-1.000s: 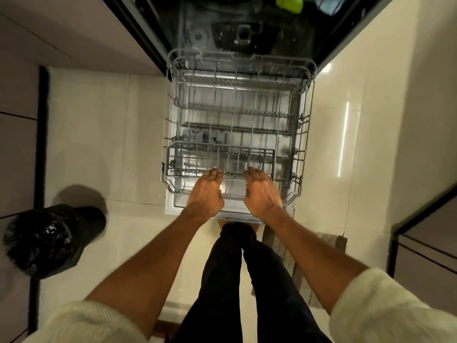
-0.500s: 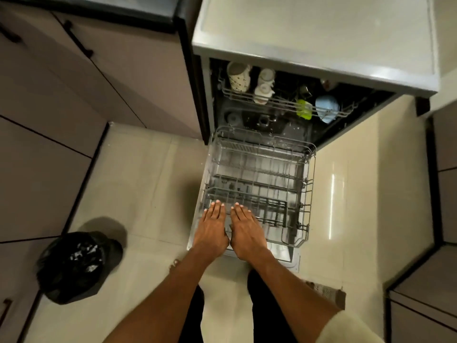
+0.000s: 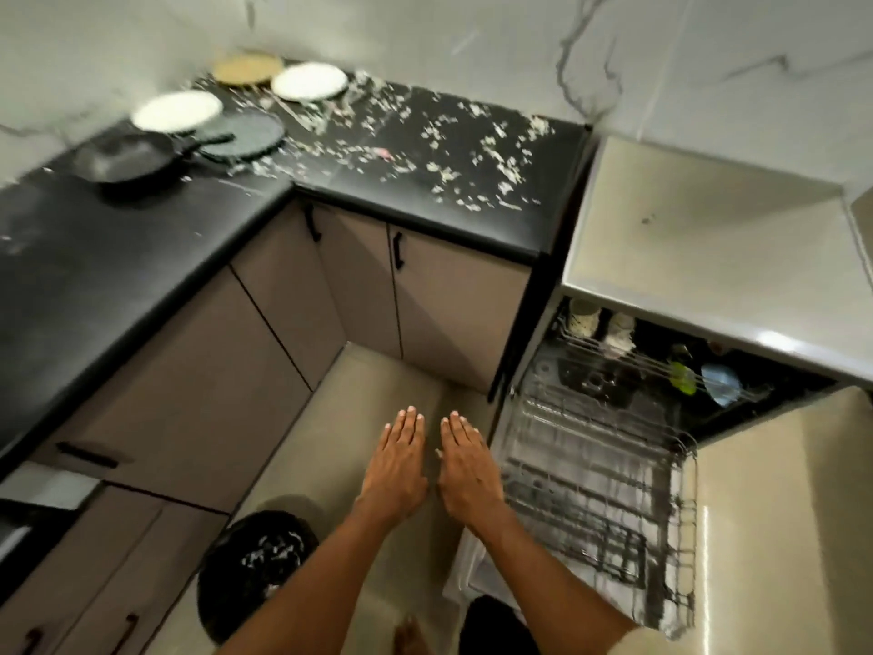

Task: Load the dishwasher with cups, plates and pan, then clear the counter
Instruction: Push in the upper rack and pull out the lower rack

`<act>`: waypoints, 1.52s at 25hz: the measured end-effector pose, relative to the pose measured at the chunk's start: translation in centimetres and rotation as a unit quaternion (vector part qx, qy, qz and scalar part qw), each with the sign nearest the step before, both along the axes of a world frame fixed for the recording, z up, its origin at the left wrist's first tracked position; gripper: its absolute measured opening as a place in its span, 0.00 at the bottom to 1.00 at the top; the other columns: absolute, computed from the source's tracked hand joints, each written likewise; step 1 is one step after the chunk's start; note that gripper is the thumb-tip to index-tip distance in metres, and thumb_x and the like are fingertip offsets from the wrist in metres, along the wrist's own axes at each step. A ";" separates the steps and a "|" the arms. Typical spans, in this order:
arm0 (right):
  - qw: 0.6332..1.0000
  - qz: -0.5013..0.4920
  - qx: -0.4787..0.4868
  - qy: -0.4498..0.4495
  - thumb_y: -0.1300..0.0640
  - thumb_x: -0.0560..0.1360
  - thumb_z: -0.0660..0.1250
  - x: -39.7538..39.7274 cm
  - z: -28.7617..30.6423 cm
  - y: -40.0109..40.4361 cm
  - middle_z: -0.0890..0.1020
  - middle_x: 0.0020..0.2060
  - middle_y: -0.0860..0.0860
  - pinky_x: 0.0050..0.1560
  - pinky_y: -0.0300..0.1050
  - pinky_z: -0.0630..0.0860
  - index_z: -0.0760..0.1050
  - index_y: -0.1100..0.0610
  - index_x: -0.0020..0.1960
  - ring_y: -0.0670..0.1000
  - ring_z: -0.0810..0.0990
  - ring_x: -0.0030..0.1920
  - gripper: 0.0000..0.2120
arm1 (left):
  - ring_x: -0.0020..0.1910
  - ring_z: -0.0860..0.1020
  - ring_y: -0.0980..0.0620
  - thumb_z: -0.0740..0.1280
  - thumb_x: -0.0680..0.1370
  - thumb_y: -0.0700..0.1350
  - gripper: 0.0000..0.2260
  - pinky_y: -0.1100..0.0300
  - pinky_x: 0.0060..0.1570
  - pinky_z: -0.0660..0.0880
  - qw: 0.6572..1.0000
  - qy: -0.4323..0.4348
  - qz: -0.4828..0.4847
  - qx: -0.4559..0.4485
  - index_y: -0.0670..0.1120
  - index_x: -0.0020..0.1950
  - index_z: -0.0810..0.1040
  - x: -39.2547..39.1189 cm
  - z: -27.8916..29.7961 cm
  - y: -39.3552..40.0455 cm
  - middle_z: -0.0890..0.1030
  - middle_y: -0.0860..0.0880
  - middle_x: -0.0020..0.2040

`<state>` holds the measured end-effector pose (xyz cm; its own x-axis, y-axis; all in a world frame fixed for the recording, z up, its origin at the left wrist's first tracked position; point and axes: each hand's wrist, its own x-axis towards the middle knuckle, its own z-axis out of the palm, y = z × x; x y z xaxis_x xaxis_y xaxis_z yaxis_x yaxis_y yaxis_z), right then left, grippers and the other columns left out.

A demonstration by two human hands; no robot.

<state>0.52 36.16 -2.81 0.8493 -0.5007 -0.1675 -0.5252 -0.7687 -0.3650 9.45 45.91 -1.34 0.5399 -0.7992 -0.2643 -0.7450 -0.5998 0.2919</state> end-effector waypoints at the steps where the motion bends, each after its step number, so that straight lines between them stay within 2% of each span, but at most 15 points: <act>1: 1.000 0.012 -0.007 -0.011 0.55 0.85 0.52 1.9 1.0 0.1 0.55 0.81 0.58 0.79 0.48 0.45 0.52 0.61 0.81 0.55 0.52 0.81 0.27 | 0.80 0.39 0.47 0.61 0.79 0.42 0.37 0.53 0.77 0.37 1.000 -0.010 0.013 -0.015 0.42 0.81 0.41 1.7 1.0 0.4 0.41 0.43 0.81; 7: 0.998 0.042 -0.038 -0.042 0.55 0.85 0.51 11.6 4.7 -1.7 0.53 0.81 0.56 0.79 0.46 0.43 0.50 0.60 0.82 0.53 0.49 0.81 0.27 | 0.80 0.40 0.48 0.58 0.76 0.38 0.37 0.54 0.78 0.39 0.995 -0.046 0.057 -0.070 0.42 0.81 0.43 10.8 5.2 -0.3 0.43 0.44 0.82; 13: 0.994 0.064 -0.057 -0.071 0.54 0.86 0.50 22.1 5.0 -4.7 0.52 0.81 0.55 0.79 0.46 0.41 0.50 0.59 0.82 0.52 0.47 0.81 0.26 | 0.80 0.40 0.50 0.57 0.78 0.38 0.35 0.53 0.79 0.40 0.990 -0.070 0.084 -0.086 0.43 0.81 0.43 20.9 5.9 -2.2 0.42 0.45 0.82; 16: 0.991 0.075 -0.050 -0.102 0.55 0.85 0.52 29.4 5.3 -7.3 0.54 0.81 0.56 0.78 0.46 0.42 0.52 0.59 0.81 0.53 0.50 0.81 0.27 | 0.80 0.40 0.50 0.56 0.78 0.39 0.35 0.54 0.79 0.40 0.989 -0.079 0.092 -0.084 0.43 0.81 0.43 27.9 5.9 -5.1 0.43 0.45 0.82; 20: 0.985 0.086 -0.068 -0.130 0.55 0.84 0.57 38.0 6.3 -11.2 0.61 0.79 0.58 0.78 0.47 0.47 0.58 0.61 0.80 0.54 0.57 0.80 0.27 | 0.80 0.40 0.50 0.58 0.80 0.44 0.34 0.55 0.78 0.38 0.989 -0.083 0.097 -0.077 0.44 0.81 0.42 35.9 6.7 -9.6 0.43 0.45 0.82; 28: 0.981 0.118 -0.084 -0.126 0.54 0.86 0.50 52.1 8.5 -17.9 0.53 0.81 0.55 0.77 0.44 0.38 0.50 0.59 0.82 0.52 0.48 0.81 0.26 | 0.80 0.39 0.49 0.57 0.78 0.39 0.35 0.52 0.79 0.42 0.984 -0.098 0.129 -0.076 0.43 0.81 0.41 49.5 9.1 -15.2 0.42 0.44 0.82; 32: 0.983 0.124 -0.078 -0.114 0.55 0.85 0.51 57.8 8.0 -20.4 0.53 0.81 0.55 0.75 0.43 0.36 0.50 0.59 0.82 0.52 0.49 0.81 0.27 | 0.80 0.40 0.49 0.56 0.77 0.39 0.36 0.53 0.79 0.41 0.984 -0.095 0.135 -0.067 0.42 0.81 0.41 55.4 8.4 -17.5 0.42 0.44 0.82; 38: 0.986 0.117 -0.081 -0.082 0.58 0.82 0.55 66.5 7.5 -25.0 0.59 0.80 0.56 0.79 0.46 0.44 0.55 0.59 0.81 0.53 0.54 0.80 0.28 | 0.80 0.39 0.48 0.56 0.77 0.39 0.36 0.52 0.79 0.40 0.987 -0.101 0.115 -0.041 0.42 0.80 0.39 64.8 7.6 -22.3 0.41 0.43 0.81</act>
